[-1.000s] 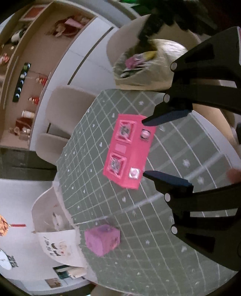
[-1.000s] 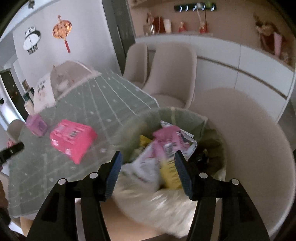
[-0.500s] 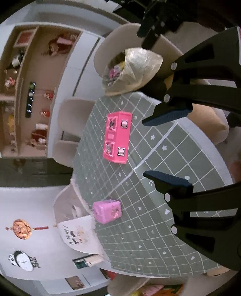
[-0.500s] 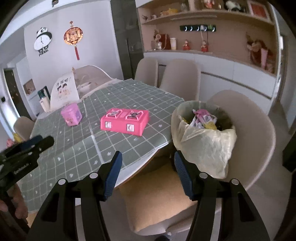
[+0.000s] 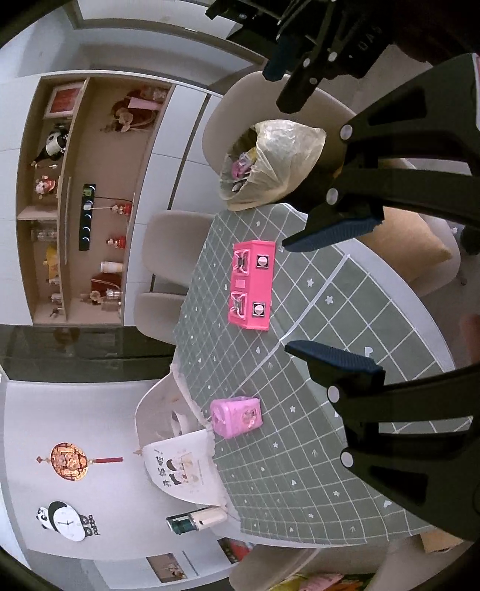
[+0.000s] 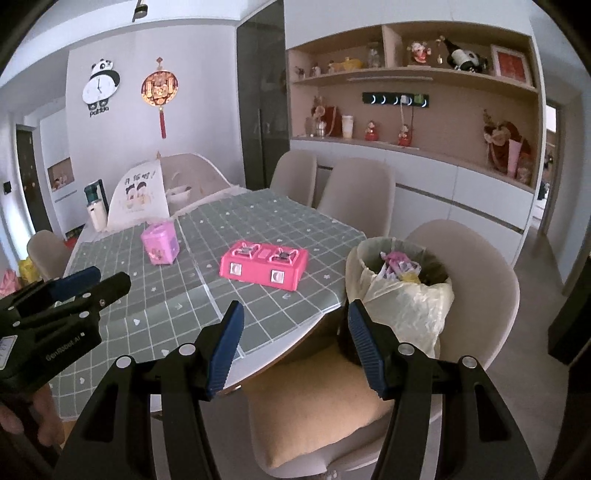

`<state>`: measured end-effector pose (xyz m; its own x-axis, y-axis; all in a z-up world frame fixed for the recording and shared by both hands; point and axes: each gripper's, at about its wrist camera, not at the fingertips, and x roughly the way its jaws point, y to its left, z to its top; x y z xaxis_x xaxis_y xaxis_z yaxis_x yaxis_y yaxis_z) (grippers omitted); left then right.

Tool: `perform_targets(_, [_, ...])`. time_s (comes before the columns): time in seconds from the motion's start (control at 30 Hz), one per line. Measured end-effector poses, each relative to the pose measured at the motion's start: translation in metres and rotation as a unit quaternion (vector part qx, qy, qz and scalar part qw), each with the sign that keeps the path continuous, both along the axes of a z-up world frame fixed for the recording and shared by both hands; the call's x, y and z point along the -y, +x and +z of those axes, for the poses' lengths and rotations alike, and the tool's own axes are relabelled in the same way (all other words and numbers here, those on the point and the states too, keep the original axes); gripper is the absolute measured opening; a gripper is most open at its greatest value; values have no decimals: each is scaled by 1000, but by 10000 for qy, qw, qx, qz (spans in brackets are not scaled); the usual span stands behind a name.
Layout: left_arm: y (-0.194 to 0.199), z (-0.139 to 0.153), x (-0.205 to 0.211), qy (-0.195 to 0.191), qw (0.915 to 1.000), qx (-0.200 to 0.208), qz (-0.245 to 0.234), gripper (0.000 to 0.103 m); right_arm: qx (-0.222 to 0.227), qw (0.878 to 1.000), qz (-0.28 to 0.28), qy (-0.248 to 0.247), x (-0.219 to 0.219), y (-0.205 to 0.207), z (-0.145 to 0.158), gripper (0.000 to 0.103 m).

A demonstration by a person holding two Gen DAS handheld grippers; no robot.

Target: Collect trash

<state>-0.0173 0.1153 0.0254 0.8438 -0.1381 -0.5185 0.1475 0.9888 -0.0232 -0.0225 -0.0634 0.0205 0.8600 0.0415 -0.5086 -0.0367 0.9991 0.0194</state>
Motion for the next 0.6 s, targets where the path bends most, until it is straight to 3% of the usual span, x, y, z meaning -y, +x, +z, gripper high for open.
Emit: perform_targets(0.6, [-2,2,-5,-24,10000,-15,6,47,58,10000,-65,-7,0,-3,5,55])
